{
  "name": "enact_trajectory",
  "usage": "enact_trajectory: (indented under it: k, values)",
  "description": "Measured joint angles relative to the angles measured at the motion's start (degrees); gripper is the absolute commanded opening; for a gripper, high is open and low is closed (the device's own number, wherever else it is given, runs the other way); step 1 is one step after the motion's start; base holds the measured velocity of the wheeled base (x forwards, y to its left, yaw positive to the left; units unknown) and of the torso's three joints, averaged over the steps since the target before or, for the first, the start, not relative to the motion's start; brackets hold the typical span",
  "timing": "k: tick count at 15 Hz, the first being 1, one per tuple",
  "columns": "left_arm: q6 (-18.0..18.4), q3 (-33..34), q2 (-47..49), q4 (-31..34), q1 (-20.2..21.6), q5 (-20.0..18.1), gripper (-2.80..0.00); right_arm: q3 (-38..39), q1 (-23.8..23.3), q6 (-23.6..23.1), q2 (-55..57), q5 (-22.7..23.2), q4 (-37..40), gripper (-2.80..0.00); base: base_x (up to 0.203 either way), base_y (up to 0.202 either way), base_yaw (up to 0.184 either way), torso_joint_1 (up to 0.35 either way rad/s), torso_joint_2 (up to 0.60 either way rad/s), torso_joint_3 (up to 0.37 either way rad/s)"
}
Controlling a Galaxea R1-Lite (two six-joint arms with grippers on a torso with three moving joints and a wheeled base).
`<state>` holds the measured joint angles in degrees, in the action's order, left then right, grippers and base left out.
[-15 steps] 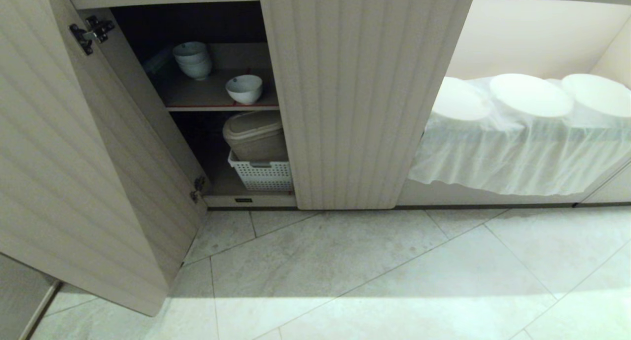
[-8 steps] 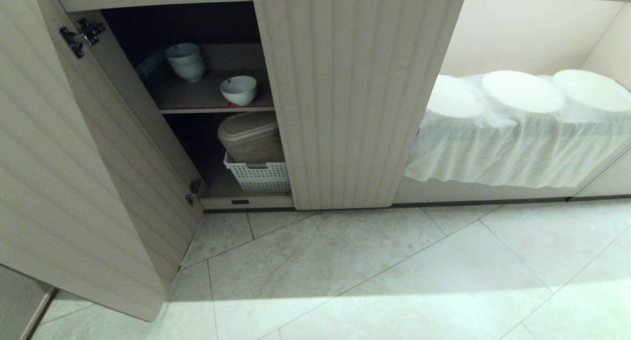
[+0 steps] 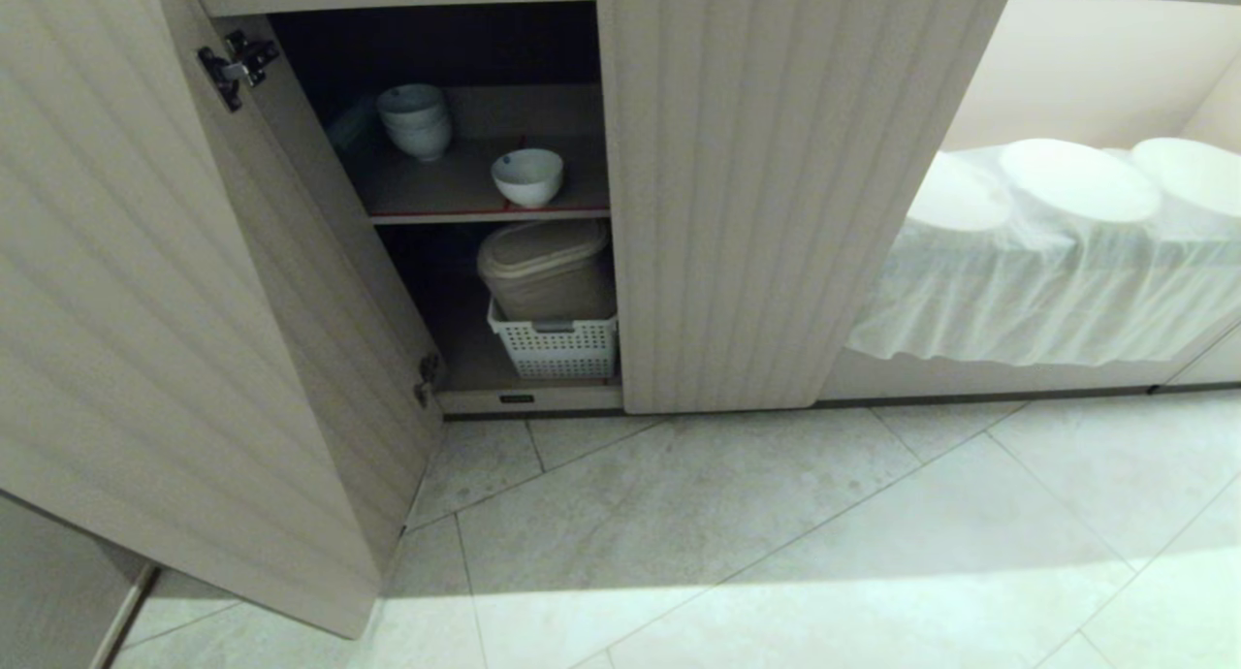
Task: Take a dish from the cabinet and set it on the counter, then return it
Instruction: Close the cabinet door
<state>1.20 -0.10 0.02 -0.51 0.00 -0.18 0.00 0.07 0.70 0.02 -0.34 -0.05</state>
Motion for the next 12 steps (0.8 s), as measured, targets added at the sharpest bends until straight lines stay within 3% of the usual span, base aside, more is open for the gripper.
enact_trajectory:
  k: [12]
  values:
    - [0.09, 0.00, 0.00, 0.07, 0.00, 0.00, -2.80, 0.00, -0.05, -0.01, 0.00, -0.01, -0.02, -2.80, 0.000, 0.193, -0.002, 0.000, 0.00, 0.001]
